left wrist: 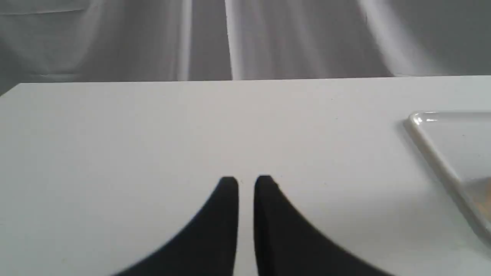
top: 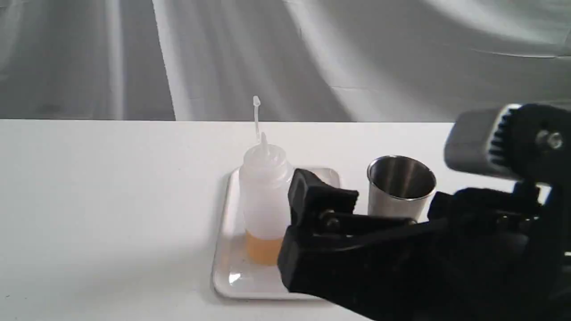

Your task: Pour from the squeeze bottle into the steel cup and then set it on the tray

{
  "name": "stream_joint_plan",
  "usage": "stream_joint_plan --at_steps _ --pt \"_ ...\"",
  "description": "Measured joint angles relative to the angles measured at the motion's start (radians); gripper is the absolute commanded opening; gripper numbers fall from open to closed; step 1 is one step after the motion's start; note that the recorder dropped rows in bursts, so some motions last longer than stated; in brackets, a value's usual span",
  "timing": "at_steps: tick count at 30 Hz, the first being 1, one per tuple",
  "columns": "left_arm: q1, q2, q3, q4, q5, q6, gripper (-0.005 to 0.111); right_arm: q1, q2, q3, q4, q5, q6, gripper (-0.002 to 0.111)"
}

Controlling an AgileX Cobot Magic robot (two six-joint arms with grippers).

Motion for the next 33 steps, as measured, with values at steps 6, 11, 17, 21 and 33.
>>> stream_joint_plan --at_steps 6,11,17,21,33 --pt "0.0 0.0 0.0 0.0 0.0 0.0 0.008 0.0 -0.025 0.0 0.0 0.0 -0.018 0.105" --pt "0.0 0.0 0.0 0.0 0.0 0.0 0.008 0.0 -0.043 0.0 0.004 0.0 -0.07 0.105" --pt "0.0 0.0 0.0 0.0 0.0 0.0 0.008 -0.01 -0.115 0.0 -0.078 0.01 -0.301 0.105" --pt "0.0 0.0 0.0 0.0 0.0 0.0 0.008 -0.092 -0.167 0.0 -0.184 0.215 -0.45 0.105" --pt "0.0 0.0 0.0 0.0 0.0 0.0 0.008 -0.614 -0.241 0.022 -0.274 1.056 -0.536 0.105"
